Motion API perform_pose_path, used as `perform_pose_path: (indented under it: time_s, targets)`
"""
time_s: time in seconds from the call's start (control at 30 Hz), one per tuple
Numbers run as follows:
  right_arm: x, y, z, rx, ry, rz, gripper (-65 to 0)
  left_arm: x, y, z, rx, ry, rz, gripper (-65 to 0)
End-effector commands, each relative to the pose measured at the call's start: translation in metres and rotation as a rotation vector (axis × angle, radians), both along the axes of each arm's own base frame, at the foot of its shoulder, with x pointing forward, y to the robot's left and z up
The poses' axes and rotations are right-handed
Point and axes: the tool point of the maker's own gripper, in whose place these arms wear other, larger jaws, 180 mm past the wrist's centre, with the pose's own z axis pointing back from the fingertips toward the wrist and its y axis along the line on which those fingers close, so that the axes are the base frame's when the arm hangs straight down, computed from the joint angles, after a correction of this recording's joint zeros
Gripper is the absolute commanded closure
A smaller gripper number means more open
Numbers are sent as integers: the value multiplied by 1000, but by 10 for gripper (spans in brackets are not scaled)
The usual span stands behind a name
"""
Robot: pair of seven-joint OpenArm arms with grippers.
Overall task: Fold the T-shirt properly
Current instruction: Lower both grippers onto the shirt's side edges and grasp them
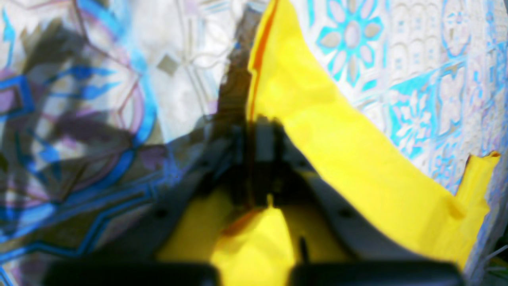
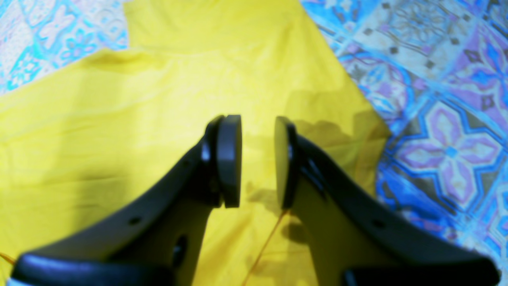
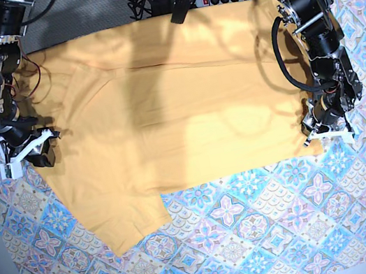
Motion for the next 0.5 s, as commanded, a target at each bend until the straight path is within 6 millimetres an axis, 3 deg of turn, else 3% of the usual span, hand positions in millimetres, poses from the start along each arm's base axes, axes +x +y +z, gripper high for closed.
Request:
perform_pose_path:
  time_s: [0.0,0.13,0.23,0.47]
  targets:
    - [11,-4,17,-4,-63,1,-143,-12,-5,-6,-4,58,-29,0]
    - [12,-5,18,-8,-67,0,-143,-10,4,12,53,0,-37,0]
    - [24,-4,28,-6,-97,1,-144,-9,7,22,82,-29,-46,0]
    - [47,-12,17,37,-79,-31,-148,-21,10,18,99,-17,-49,0]
